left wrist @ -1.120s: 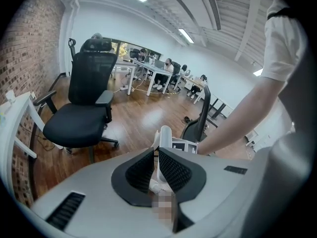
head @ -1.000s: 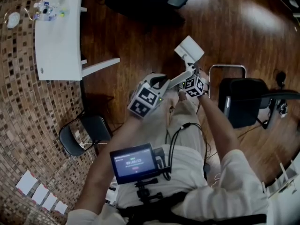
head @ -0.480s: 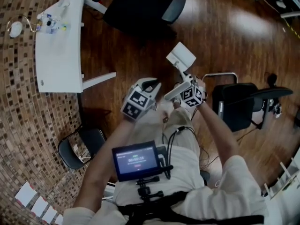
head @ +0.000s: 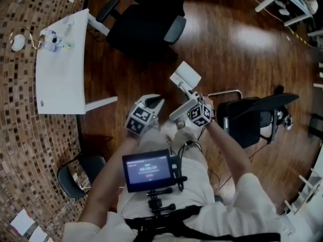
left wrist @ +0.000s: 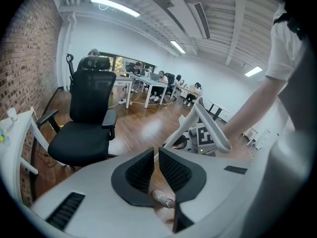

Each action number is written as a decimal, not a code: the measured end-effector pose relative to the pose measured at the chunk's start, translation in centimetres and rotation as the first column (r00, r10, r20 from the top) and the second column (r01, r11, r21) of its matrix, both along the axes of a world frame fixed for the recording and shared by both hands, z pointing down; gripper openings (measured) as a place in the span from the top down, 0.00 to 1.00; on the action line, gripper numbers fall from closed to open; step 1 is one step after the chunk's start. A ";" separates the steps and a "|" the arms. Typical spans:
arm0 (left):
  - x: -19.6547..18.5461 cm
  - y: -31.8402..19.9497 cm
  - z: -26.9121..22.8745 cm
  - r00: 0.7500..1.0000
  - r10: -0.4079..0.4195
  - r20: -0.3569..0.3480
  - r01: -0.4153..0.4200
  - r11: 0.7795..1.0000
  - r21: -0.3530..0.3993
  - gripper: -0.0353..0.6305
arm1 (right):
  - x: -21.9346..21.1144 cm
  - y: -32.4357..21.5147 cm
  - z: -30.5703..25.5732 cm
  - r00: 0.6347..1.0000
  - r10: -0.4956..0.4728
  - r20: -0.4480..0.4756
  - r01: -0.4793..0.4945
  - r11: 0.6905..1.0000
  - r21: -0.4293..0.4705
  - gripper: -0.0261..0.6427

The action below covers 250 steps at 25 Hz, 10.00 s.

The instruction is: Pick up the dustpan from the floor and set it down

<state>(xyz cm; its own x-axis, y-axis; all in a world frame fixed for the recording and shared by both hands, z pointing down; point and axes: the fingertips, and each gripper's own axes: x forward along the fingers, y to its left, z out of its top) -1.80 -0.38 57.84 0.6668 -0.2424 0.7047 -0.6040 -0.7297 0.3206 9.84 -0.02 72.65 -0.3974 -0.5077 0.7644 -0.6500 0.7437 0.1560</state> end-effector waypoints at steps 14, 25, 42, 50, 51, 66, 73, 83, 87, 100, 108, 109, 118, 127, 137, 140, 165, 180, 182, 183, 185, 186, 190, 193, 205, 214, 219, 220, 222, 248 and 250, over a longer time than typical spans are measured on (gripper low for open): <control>-1.8 -1.6 -3.5 0.999 -0.021 -0.047 0.024 0.998 0.060 0.91 | 0.1 0.0 -6.1 0.997 0.074 0.016 -0.074 0.997 0.024 0.82; -2.7 -2.7 -5.0 0.997 -0.004 -0.075 0.011 0.995 0.094 0.91 | -1.7 -0.7 -9.9 0.991 0.117 0.071 -0.123 0.989 0.083 0.82; -4.2 -3.3 -6.6 0.992 -0.036 -0.123 0.052 0.990 0.129 0.91 | -3.4 -1.0 -14.6 0.978 0.152 0.142 -0.169 0.978 0.118 0.82; -2.9 -3.1 -7.6 0.990 -0.012 -0.138 0.032 0.989 0.144 0.91 | -3.6 -0.4 -15.4 0.977 0.153 0.152 -0.172 0.978 0.121 0.82; -2.8 -3.1 -7.7 0.990 -0.008 -0.138 0.028 0.989 0.147 0.91 | -3.6 -0.3 -15.5 0.976 0.154 0.153 -0.173 0.977 0.121 0.82; -2.0 -2.2 -7.6 0.992 0.019 -0.125 -0.001 0.989 0.149 0.91 | -2.9 0.1 -15.5 0.970 0.175 0.168 -0.196 0.973 0.119 0.82; -1.6 -1.9 -7.6 0.994 0.016 -0.107 0.000 0.989 0.147 0.91 | -2.2 0.1 -14.6 0.972 0.167 0.164 -0.186 0.976 0.111 0.82; -1.8 -1.2 -6.1 0.997 -0.017 -0.075 0.025 0.993 0.118 0.91 | -1.3 -0.2 -11.6 0.981 0.134 0.141 -0.146 0.986 0.081 0.82; -1.7 -1.0 -5.7 0.997 -0.036 -0.067 0.043 0.993 0.110 0.91 | -0.7 -0.5 -10.3 0.983 0.125 0.132 -0.134 0.989 0.064 0.82; -1.6 -1.2 -3.7 0.996 -0.086 -0.018 0.087 0.993 0.074 0.91 | -0.1 -2.5 -6.9 0.990 0.069 0.125 -0.072 0.997 0.023 0.82; -1.5 -1.5 -2.7 0.994 -0.105 0.003 0.105 0.993 0.057 0.91 | 0.0 -3.8 -4.6 0.994 0.033 0.107 -0.033 0.999 -0.002 0.82; -1.5 -1.5 -2.5 0.994 -0.109 0.007 0.109 0.993 0.054 0.91 | -0.1 -3.8 -4.3 0.994 0.025 0.105 -0.025 1.000 -0.006 0.82; -1.6 -1.2 -1.3 0.990 -0.138 0.036 0.137 0.990 0.034 0.91 | -0.3 -4.5 -1.8 0.995 -0.026 0.099 0.028 0.999 -0.020 0.82; -0.7 0.0 0.5 0.988 -0.141 0.063 0.141 0.990 0.010 0.91 | 0.2 -4.3 1.3 0.994 -0.074 0.083 0.079 0.995 -0.054 0.82; -0.9 0.9 2.0 0.987 -0.145 0.075 0.147 0.989 -0.020 0.91 | -0.3 -4.3 4.3 0.992 -0.110 0.063 0.115 0.990 -0.082 0.82; -0.8 1.1 2.4 0.987 -0.141 0.084 0.143 0.989 -0.026 0.91 | -0.3 -4.4 5.3 0.992 -0.115 0.060 0.120 0.989 -0.089 0.82; -0.9 -0.2 6.4 0.984 -0.127 0.124 0.137 0.987 -0.077 0.91 | 0.3 -5.4 13.2 0.989 -0.146 0.014 0.147 0.977 -0.152 0.82; -1.2 -0.9 7.5 0.978 -0.131 0.162 0.148 0.984 -0.098 0.91 | 1.0 -6.0 16.6 0.985 -0.171 -0.014 0.165 0.967 -0.194 0.82; -1.1 -1.0 7.6 0.977 -0.127 0.169 0.145 0.985 -0.097 0.91 | 1.4 -5.9 17.1 0.986 -0.168 -0.020 0.160 0.966 -0.203 0.82; -1.1 -0.9 7.7 0.977 -0.121 0.176 0.139 0.986 -0.095 0.91 | 1.5 -5.9 17.5 0.986 -0.166 -0.024 0.158 0.965 -0.208 0.82; -0.9 -0.8 7.9 0.976 -0.103 0.190 0.122 0.988 -0.090 0.91 | 1.8 -5.8 18.1 0.985 -0.167 -0.032 0.156 0.964 -0.213 0.82; -0.8 -0.7 8.0 0.976 -0.095 0.194 0.114 0.990 -0.087 0.91 | 1.9 -5.9 18.3 0.985 -0.169 -0.034 0.158 0.964 -0.213 0.82; -0.5 -0.5 8.5 0.977 -0.083 0.198 0.103 0.991 -0.090 0.91 | 1.6 -6.0 18.4 0.982 -0.187 -0.028 0.177 0.963 -0.205 0.82; -0.2 -0.1 8.9 0.976 -0.085 0.200 0.107 0.989 -0.102 0.91 | 1.3 -5.7 18.6 0.980 -0.197 -0.019 0.188 0.959 -0.211 0.82; -1.1 0.6 9.3 0.975 -0.090 0.203 0.113 0.989 -0.101 0.91 | -0.3 -3.6 19.9 0.964 -0.264 -0.021 0.254 0.945 -0.207 0.82; -2.4 1.6 9.5 0.977 -0.127 0.169 0.151 0.979 -0.135 0.91 | -1.2 -2.2 20.0 0.959 -0.277 -0.062 0.261 0.947 -0.187 0.73; -3.4 2.3 9.3 0.980 -0.128 0.152 0.150 0.979 -0.140 0.91 | -1.0 0.2 19.6 0.950 -0.296 -0.097 0.275 0.944 -0.185 0.69; -3.6 2.4 9.2 0.981 -0.123 0.150 0.144 0.980 -0.138 0.91 | -0.9 0.6 19.4 0.952 -0.289 -0.100 0.268 0.946 -0.181 0.69; -4.1 2.6 9.0 0.983 -0.112 0.144 0.132 0.982 -0.135 0.91 | -0.5 0.9 18.7 0.960 -0.260 -0.104 0.241 0.956 -0.169 0.69; -17.8 10.1 13.9 0.972 -0.152 0.177 0.188 0.959 -0.212 0.91 | -7.4 13.9 16.1 0.967 -0.238 -0.091 0.208 0.943 -0.260 0.69; -20.2 10.8 17.3 0.971 -0.144 0.190 0.190 0.947 -0.257 0.91 | -9.1 13.3 15.8 0.958 -0.274 -0.088 0.245 0.937 -0.250 0.69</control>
<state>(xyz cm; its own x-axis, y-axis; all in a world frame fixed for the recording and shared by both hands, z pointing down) -22.01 10.43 75.18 0.5006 -0.1240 0.8567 -0.7714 -0.5130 0.3765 0.76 13.29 88.42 -0.3896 -0.1998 0.8990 -0.4167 0.9088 0.0214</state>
